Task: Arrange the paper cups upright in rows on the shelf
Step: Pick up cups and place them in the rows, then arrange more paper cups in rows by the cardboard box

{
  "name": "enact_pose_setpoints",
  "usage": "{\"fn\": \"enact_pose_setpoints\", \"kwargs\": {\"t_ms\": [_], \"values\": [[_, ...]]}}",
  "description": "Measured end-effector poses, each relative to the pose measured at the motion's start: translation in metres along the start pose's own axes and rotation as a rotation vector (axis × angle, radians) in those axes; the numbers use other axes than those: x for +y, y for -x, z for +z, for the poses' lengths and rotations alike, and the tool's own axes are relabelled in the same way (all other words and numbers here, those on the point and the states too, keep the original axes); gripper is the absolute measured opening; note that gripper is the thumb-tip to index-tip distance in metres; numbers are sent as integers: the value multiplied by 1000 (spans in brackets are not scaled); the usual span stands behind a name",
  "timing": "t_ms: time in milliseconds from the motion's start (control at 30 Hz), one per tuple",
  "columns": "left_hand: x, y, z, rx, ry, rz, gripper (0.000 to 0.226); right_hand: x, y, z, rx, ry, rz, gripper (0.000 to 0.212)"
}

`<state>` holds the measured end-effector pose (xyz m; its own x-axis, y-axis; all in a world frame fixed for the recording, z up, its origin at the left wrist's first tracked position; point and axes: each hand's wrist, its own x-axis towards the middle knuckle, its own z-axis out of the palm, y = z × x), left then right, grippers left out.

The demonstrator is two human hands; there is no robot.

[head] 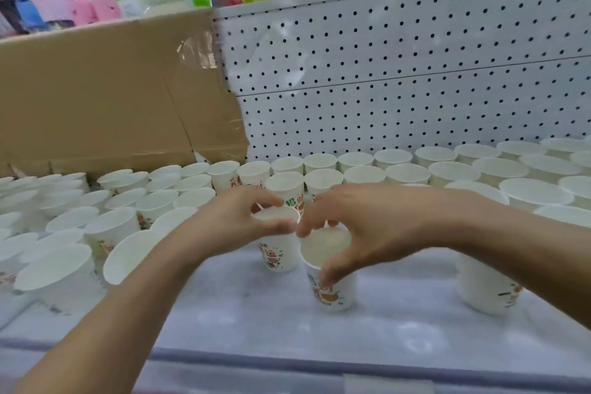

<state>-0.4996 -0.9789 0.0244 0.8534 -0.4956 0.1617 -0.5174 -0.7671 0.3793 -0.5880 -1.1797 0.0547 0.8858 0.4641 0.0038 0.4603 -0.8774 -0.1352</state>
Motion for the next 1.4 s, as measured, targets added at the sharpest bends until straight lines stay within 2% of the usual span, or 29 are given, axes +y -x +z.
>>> {"fn": "enact_pose_setpoints", "kwargs": {"t_ms": [167,333,433,567,733,867,967,1033,1133,1233,1400], "values": [[-12,-11,-2,36,25,-15,53,8,-31,-2,32,-22,65,50],[-22,-15,-3,71,11,-19,55,18,-52,6,61,-48,136,24],[-27,-11,-2,86,26,-41,63,19,-52,11,101,-55,132,27],[-35,-2,2,99,190,-13,74,13,-45,12,200,-94,75,19],[-41,5,15,154,321,47,70,14,-36,27,221,73,126,10],[-44,4,28,230,425,51,73,14,-26,41,386,52,188,23],[-43,6,39,296,481,76,77,10,-28,57,589,73,168,18],[-42,9,44,327,485,82,75,9,-32,69,675,77,165,13],[-43,9,48,336,463,88,60,10,-36,81,756,64,167,11],[-44,8,50,349,423,100,47,11,-38,83,779,2,185,13],[-49,5,52,367,391,104,45,14,-43,87,801,19,174,18]]}}
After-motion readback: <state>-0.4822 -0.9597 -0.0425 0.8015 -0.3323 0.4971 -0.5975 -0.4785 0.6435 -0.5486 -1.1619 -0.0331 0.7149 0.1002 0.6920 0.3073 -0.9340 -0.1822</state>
